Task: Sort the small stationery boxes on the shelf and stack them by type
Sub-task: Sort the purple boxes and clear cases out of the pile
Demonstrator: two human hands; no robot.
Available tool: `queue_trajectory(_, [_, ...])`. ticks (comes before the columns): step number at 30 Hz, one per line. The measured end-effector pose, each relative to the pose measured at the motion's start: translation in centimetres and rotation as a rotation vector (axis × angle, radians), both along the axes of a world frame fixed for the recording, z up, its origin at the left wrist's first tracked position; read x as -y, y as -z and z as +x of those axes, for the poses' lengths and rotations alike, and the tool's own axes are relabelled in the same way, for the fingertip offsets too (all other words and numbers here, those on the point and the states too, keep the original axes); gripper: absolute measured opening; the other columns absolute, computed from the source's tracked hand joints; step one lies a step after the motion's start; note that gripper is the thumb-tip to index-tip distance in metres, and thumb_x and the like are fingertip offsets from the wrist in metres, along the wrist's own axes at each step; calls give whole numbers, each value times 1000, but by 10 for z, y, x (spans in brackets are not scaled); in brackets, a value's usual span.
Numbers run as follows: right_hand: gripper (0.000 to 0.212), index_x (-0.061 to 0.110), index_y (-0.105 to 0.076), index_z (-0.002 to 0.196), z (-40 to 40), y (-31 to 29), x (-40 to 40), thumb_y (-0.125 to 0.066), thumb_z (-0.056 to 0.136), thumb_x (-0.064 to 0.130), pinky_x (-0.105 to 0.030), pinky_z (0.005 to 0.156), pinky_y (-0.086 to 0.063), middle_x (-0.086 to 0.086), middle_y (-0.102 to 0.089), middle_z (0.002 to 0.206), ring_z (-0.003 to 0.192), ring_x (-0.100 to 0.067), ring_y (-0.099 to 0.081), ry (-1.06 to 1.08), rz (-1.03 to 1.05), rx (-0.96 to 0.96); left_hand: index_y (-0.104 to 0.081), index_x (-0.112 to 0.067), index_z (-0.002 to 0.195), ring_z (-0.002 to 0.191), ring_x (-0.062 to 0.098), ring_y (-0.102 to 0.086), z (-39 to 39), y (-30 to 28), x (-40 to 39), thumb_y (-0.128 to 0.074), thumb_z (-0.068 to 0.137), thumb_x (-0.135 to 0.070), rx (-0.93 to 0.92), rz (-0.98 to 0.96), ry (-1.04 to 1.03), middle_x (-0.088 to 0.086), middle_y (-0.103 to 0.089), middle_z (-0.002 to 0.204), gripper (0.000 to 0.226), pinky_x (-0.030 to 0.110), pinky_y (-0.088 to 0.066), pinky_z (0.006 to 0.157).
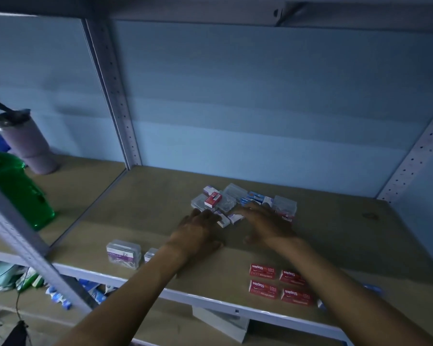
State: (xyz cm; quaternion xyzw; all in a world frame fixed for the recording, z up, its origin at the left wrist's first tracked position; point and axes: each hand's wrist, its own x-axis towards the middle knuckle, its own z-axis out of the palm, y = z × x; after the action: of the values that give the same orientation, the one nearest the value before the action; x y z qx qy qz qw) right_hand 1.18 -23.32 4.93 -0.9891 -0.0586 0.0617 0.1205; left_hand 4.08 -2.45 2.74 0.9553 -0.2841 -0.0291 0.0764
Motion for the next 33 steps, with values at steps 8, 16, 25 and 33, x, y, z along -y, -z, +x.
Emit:
queue_trajectory(8, [98,32,-42,151,21,0,2,-89,68,9,-41,109,-40,3,-42,157,142,-29,-38,-7,-1,-112,-34,-35,145,141,23,-21,7,10,1,-58,82,-59,-17,37,59,-7,-30,154,71,41,-27,115])
queue_trajectory(16, [65,33,-61,133,18,10,6,-87,75,20,-37,87,-43,2,-57,139,130,-26,-45,-27,2,-54,-43,-29,141,138,26,-30,4,13,6,-63,84,-44,88,86,111,-1,-39,149,62,40,-32,112])
queue_trajectory(25, [30,27,-74,106,11,15,8,-85,78,27,-27,65,-40,3,-71,110,92,-16,-60,-12,72,-10,-66,-19,120,117,32,-55,12,9,-6,-62,86,-15,172,-75,200,9,-64,125,35,42,-50,95])
queue_trajectory(33, [29,26,-79,105,4,18,8,-85,77,29,-39,78,-59,3,-75,107,89,-18,-67,-8,80,28,-74,-9,102,105,35,-63,8,-13,-1,-82,71,-26,124,-31,153,18,-67,111,36,33,-49,91])
